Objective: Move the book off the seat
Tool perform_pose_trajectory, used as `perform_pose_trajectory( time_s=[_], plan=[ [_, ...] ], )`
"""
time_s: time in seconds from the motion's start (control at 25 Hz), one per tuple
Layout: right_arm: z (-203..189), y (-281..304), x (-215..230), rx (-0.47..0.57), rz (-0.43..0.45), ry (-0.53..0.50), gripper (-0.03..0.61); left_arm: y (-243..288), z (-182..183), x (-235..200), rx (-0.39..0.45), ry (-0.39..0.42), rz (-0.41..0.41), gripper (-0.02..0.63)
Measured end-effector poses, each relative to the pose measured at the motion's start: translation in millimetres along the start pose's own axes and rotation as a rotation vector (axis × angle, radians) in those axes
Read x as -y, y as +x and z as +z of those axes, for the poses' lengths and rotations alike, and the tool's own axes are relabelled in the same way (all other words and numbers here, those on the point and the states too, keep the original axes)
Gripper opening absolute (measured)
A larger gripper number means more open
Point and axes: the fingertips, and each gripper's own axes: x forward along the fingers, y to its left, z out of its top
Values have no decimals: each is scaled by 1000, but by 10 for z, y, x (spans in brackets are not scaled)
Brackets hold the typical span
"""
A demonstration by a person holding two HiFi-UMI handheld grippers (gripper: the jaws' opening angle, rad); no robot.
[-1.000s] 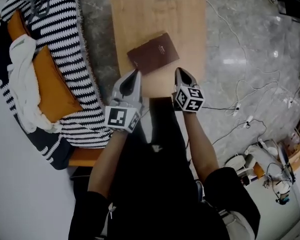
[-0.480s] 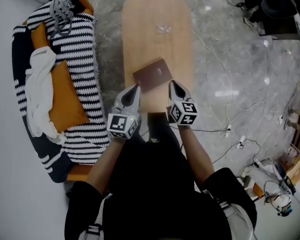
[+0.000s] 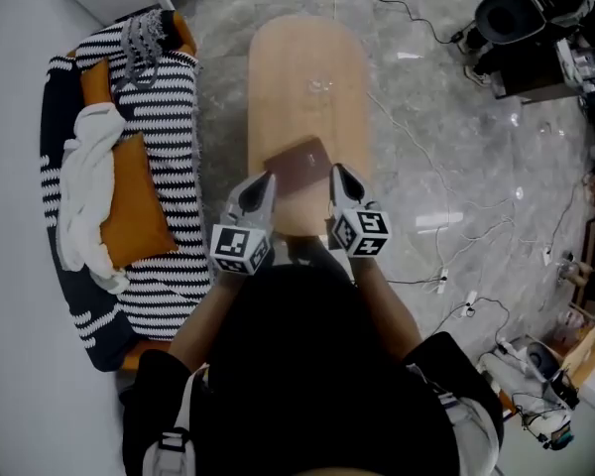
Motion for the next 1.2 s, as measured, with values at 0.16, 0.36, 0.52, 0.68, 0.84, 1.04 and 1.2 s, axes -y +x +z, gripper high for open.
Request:
perform_pose_trajectory(
  time_s=[0.16, 0.36, 0.52, 0.68, 0.84, 1.04, 1.2],
  plan=[
    [-32, -143, -52, -7, 1, -22, 8, -58, 32, 38, 10, 20, -9, 5],
    [6, -271, -87, -1, -17, -19, 8, -53, 159, 94, 26, 38, -30, 5],
    [-41, -261, -111, -3, -7, -24, 8, -72, 227, 41, 45, 47, -34, 5],
    [44, -222, -64, 13, -8, -39, 8, -23, 312, 35, 59, 50, -38, 5],
    [119, -210, -31, 27, -13, -53, 8, 18, 363, 80, 69, 54, -50, 5],
    [149, -200, -25, 21, -12, -64, 8, 39, 374, 111, 60, 56, -64, 5],
    [187, -225, 36, 19, -17, -67, 8, 62, 397, 178, 52, 55, -73, 5]
  ],
)
